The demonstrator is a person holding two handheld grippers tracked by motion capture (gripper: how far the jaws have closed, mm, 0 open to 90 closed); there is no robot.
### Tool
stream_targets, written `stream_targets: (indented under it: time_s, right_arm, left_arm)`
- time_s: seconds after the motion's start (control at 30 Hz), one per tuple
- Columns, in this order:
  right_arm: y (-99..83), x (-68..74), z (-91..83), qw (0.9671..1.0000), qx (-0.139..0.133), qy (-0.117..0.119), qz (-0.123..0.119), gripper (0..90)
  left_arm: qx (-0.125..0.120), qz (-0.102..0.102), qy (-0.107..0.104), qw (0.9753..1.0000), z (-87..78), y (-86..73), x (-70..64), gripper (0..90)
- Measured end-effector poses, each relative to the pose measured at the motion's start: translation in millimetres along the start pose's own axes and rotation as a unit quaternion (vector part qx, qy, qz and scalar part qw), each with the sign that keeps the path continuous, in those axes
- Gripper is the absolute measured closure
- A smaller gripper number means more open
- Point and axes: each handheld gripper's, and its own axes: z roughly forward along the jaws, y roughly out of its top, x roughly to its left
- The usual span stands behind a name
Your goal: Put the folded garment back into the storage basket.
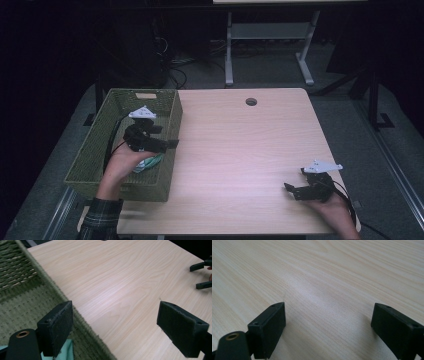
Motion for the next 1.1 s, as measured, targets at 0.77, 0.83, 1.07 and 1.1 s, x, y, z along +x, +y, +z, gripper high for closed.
stream_targets:
  time_s: [0.77, 0.83, 1.07, 1.1]
  right_arm:
    - [0.0, 0.0, 0.1, 1.0, 0.0, 0.0, 0.0, 11.9]
    - [0.0, 0.0, 0.1, 1.0, -0.001, 0.001, 0.0, 11.9]
    - [0.0, -0.1, 0.1, 1.0, 0.0, 0.0, 0.0, 11.9]
    - [0.0, -0.1, 0.0, 1.0, 0.0, 0.0, 0.0, 11.9]
  left_arm:
    - [0.002, 0.029, -0.044, 0.9986, 45.4, 12.2, -49.9, 13.2]
    - [0.001, 0.031, -0.047, 0.9984, 50.5, 12.9, -55.8, 13.2]
    - [-0.007, 0.039, -0.055, 0.9977, 67.0, 13.7, -73.8, 13.2]
    - [-0.006, 0.041, -0.056, 0.9976, 69.3, 13.6, -76.3, 13.2]
